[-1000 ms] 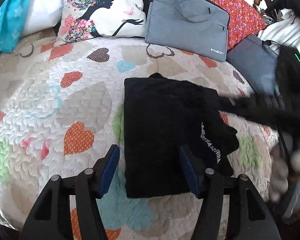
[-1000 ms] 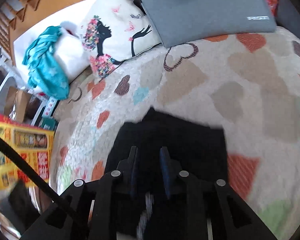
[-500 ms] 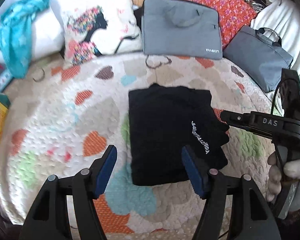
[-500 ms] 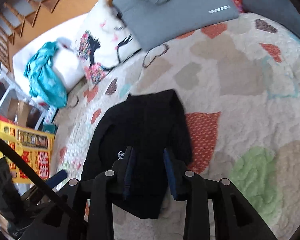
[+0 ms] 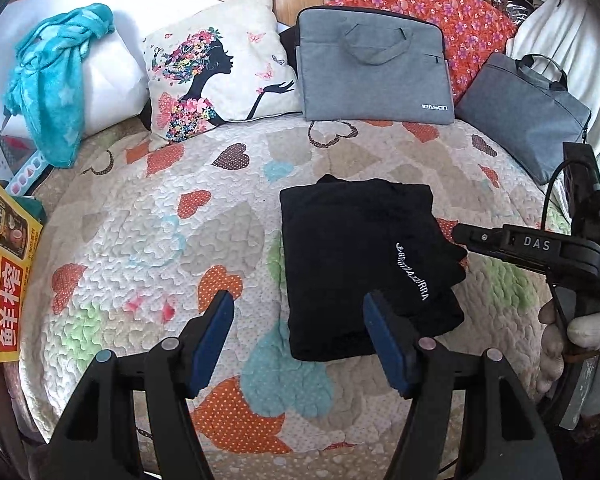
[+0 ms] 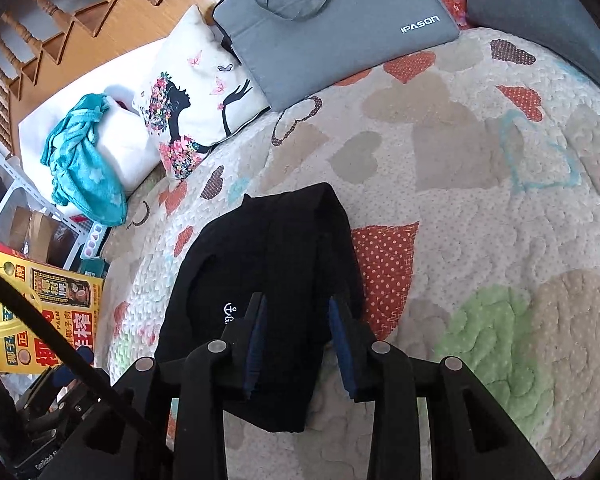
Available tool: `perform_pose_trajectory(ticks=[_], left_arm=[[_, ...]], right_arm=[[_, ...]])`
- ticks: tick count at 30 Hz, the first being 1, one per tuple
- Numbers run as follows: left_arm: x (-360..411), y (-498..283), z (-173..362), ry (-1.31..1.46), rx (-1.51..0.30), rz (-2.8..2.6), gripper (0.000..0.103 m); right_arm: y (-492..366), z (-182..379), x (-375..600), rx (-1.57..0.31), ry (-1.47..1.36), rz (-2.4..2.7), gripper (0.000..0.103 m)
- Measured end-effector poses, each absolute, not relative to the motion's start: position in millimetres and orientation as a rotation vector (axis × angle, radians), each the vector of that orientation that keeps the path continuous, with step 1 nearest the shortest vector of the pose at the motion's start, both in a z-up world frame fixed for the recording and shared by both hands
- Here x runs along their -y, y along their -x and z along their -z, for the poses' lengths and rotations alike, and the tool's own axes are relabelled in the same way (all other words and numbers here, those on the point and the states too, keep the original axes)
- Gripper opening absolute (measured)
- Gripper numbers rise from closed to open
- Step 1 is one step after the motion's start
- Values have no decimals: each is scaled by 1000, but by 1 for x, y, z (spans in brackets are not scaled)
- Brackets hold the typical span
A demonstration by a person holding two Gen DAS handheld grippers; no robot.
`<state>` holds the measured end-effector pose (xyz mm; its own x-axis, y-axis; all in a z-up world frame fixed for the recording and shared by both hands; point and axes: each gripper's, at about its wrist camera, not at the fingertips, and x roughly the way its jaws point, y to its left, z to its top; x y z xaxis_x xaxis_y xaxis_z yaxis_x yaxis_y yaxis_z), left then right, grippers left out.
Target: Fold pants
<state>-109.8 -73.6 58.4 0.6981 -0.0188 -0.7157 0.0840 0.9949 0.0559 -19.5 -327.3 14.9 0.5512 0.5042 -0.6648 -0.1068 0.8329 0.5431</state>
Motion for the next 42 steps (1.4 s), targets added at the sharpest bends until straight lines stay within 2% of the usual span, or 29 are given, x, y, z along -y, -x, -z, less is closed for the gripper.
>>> perform_pose_trajectory(ticks=[28, 39, 42], left_arm=[[60, 100, -46, -65, -838, 51, 66], [-27, 33, -21, 428, -935, 207, 66], [-36, 5, -2, 533, -990, 283, 66]], right_arm=[[15, -11, 344, -903, -531, -329, 45], [7, 3, 360, -941, -687, -333, 63], [-3, 15, 359, -988, -783, -381, 64]])
